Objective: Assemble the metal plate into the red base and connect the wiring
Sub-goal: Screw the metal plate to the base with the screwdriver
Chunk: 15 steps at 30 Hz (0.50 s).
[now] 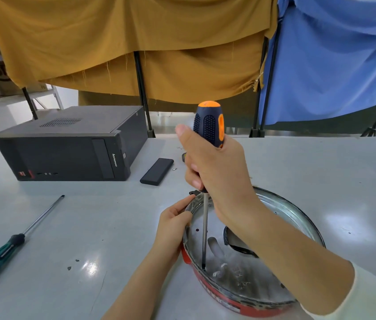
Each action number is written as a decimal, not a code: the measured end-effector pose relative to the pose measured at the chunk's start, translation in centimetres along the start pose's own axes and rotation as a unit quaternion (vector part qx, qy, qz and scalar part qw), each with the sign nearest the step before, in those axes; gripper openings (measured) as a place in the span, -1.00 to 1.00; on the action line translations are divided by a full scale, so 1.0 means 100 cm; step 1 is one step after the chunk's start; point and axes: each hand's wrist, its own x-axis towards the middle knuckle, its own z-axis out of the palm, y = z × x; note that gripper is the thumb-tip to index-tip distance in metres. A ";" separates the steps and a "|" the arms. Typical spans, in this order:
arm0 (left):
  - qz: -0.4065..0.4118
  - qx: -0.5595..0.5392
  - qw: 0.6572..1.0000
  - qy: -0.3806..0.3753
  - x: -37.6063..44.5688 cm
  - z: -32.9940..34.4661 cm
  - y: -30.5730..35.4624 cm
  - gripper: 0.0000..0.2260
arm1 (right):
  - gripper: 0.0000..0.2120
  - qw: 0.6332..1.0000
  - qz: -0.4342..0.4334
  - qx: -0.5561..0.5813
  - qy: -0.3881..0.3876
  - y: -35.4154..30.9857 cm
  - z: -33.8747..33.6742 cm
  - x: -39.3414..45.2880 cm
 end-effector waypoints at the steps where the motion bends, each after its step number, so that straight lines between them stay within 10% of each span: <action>1: -0.006 -0.006 1.000 -0.005 0.000 -0.001 0.000 -0.66 | -0.66 0.999 -0.007 -0.026 -0.032 -0.001 -0.001 0.000; 15: -0.079 0.039 0.996 -0.005 -0.010 0.008 0.011 -0.39 | -0.76 0.989 -0.009 0.009 -0.149 0.003 -0.006 0.010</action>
